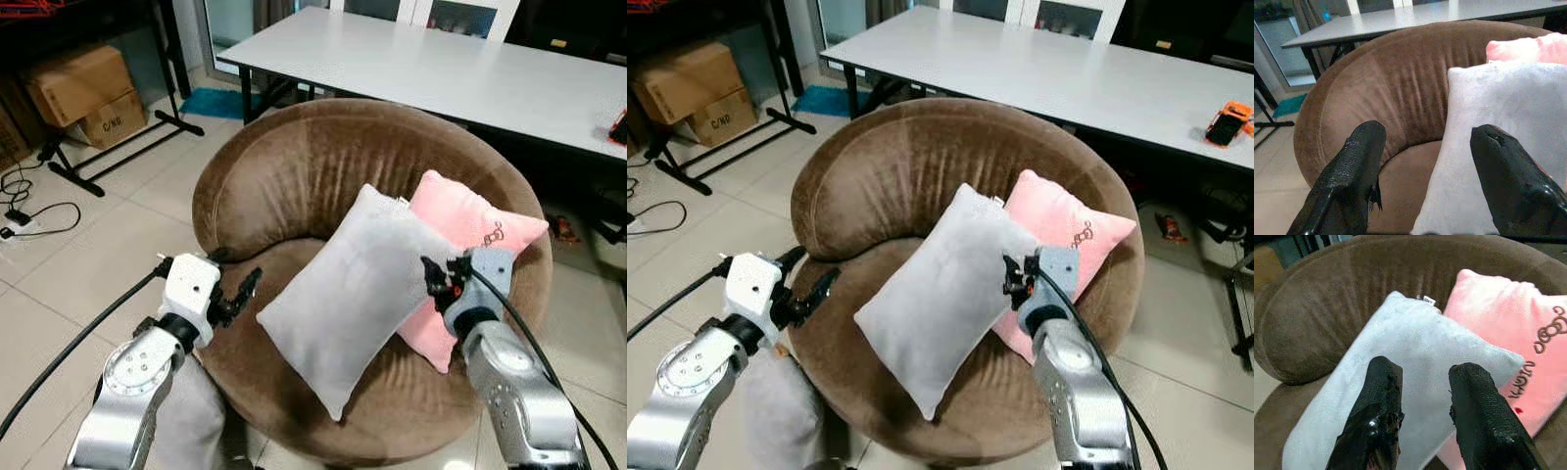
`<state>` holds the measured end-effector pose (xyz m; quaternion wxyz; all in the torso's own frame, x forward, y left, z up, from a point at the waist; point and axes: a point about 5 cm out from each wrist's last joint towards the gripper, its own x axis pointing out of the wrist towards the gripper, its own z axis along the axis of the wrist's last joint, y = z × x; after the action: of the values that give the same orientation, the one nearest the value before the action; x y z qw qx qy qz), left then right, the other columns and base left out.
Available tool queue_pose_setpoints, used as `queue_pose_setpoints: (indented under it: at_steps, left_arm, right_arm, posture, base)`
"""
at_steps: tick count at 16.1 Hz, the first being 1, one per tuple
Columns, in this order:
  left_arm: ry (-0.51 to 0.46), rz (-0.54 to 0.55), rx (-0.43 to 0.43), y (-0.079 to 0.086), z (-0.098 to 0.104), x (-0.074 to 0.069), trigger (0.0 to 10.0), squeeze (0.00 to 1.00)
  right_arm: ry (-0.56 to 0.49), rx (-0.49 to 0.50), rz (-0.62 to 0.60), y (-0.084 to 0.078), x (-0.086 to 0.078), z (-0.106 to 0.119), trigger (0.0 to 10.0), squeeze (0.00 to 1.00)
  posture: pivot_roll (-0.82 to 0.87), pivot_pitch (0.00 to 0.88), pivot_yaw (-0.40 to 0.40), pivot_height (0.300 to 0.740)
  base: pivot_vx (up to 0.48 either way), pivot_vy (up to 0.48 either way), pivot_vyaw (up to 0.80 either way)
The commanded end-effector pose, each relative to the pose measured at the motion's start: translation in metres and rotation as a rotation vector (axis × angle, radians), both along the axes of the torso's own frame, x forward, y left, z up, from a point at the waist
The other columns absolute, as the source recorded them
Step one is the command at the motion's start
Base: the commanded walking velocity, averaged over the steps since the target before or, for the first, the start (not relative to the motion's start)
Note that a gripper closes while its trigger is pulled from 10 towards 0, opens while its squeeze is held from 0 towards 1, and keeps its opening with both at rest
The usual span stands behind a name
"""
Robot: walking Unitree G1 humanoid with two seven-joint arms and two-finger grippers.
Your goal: Move the pillow to the sofa from floor
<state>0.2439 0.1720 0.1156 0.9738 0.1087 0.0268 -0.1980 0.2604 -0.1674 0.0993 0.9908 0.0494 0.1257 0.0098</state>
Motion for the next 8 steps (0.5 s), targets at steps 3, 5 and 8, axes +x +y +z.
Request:
queue_pose_setpoints:
  at_steps: [3,5,8]
  left_arm:
    - [-0.014,0.024,0.009,0.0011,0.0032,-0.0022,10.0,0.00]
    - [-0.016,0.031,0.013,0.0013,0.0038,-0.0033,10.0,0.00]
    - [-0.016,0.040,0.019,0.0015,0.0043,-0.0044,10.0,0.00]
  right_arm:
    - [-0.019,-0.039,0.016,-0.0005,-0.0008,0.0077,10.0,0.00]
    - [-0.014,-0.048,0.017,-0.0009,-0.0010,0.0074,10.0,0.00]
    - [-0.007,-0.066,0.043,0.0007,-0.0003,0.0072,10.0,0.00]
  posture:
    - [0.00,0.000,-0.043,0.740]
    - [0.00,0.000,-0.048,0.740]
    - [0.01,0.000,-0.052,0.740]
  base:
    - [-0.256,0.000,0.00]
    - [-0.253,0.000,0.00]
    - [-0.166,0.000,0.00]
